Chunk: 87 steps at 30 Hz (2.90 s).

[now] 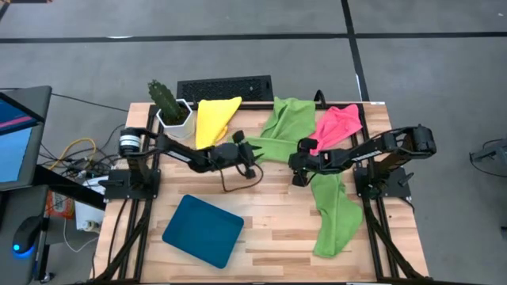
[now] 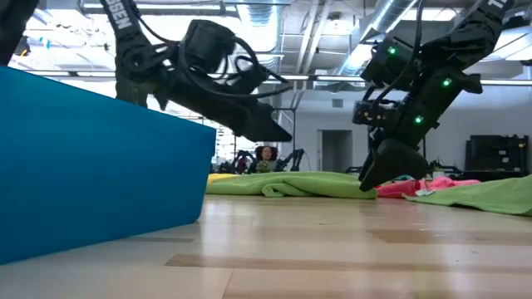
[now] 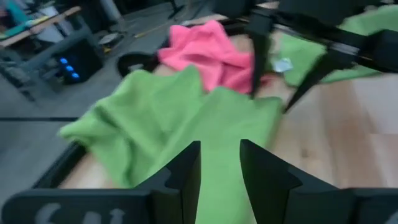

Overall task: Fold microfiber towels
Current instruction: Fold the top left green microfiber

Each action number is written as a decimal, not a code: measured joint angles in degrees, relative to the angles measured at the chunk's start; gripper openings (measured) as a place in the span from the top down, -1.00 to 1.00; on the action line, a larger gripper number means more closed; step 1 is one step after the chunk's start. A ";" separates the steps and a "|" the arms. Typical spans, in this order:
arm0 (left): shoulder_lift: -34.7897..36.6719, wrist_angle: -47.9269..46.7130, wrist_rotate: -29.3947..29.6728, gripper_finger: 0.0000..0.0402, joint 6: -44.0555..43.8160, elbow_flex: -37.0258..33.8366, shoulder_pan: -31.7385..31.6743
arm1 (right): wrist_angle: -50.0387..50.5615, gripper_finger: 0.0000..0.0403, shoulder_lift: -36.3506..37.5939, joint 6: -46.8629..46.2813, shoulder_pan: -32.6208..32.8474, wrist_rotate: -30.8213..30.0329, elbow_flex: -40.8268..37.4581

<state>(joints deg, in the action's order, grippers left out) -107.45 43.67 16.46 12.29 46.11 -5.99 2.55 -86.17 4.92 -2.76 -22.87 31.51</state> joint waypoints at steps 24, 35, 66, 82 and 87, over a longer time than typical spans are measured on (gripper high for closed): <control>-9.01 -17.72 5.60 0.49 -8.52 9.75 -2.11 | 1.59 0.01 -0.39 -0.42 0.04 0.42 0.02; -10.43 -19.18 3.09 0.49 -10.03 9.89 -2.96 | -3.87 0.01 -0.74 4.95 2.43 0.24 0.02; -11.44 -18.79 -0.69 0.49 -10.49 9.83 -2.54 | 3.77 0.95 -7.33 18.71 -0.46 -7.69 14.48; -4.88 -25.70 -1.61 0.49 -9.46 9.54 -0.60 | 7.61 0.92 -7.23 16.63 -3.36 -4.41 16.91; -4.14 -28.82 -1.66 0.49 -9.79 9.57 -0.53 | 8.44 0.86 -7.22 14.54 -2.48 -4.08 16.27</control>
<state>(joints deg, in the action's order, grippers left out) -111.59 14.86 14.81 2.51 55.68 -6.52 11.00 -93.39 19.45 -5.25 -26.96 47.77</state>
